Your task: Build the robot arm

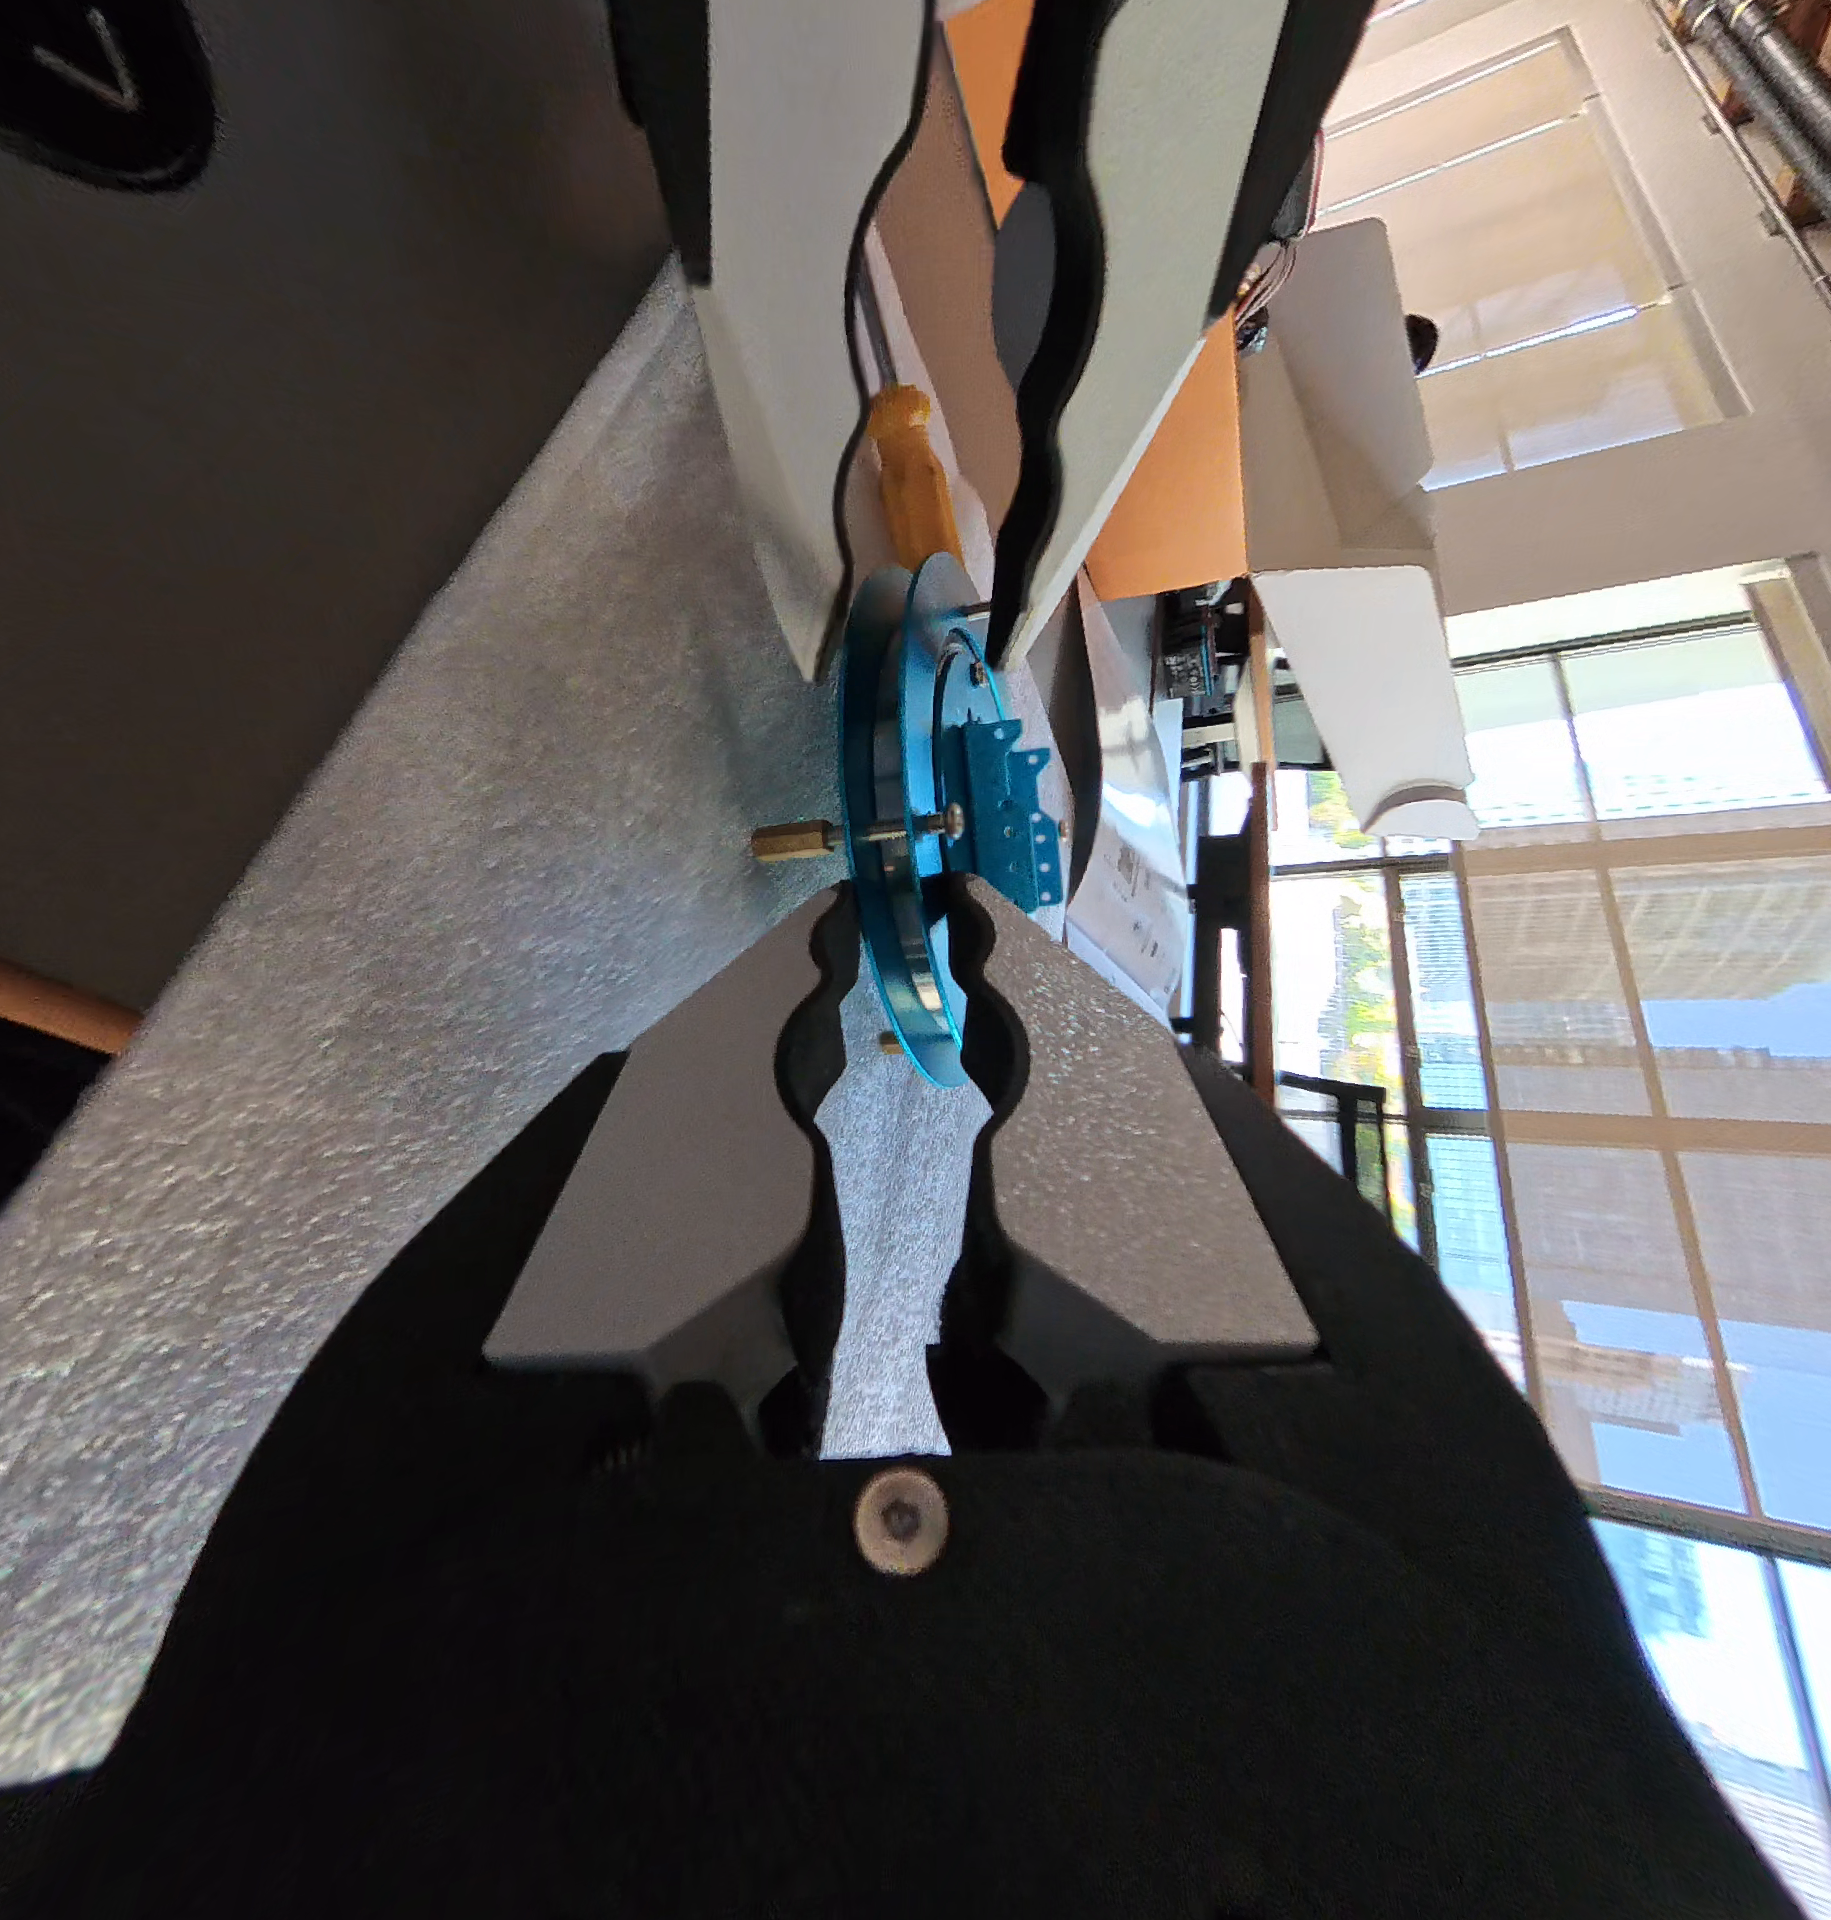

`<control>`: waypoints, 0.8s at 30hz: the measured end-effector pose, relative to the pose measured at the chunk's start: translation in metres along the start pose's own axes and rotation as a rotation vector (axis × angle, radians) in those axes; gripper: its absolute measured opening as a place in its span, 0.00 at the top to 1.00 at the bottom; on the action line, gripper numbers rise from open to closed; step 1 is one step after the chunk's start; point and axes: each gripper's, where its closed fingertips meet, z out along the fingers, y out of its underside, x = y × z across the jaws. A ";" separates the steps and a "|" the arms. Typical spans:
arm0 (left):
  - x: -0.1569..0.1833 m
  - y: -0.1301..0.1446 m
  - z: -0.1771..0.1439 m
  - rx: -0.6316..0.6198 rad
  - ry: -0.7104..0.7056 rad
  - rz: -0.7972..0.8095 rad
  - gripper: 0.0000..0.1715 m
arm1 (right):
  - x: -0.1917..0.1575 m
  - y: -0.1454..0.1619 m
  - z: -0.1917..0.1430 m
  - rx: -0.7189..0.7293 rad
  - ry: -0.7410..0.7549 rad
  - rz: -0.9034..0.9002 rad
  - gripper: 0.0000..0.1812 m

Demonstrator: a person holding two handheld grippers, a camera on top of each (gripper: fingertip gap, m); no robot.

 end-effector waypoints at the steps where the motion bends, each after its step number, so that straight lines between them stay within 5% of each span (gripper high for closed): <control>1: 0.000 0.000 0.002 -0.005 -0.002 0.020 0.81 | 0.003 -0.001 0.000 0.009 -0.015 0.022 0.91; 13: -0.053 0.003 0.012 -0.035 -0.107 -0.081 0.91 | 0.059 -0.004 0.014 0.068 -0.303 0.268 0.93; 24: -0.049 -0.039 -0.007 0.072 0.278 -0.527 0.93 | 0.082 -0.008 -0.016 -0.014 -0.816 0.481 0.93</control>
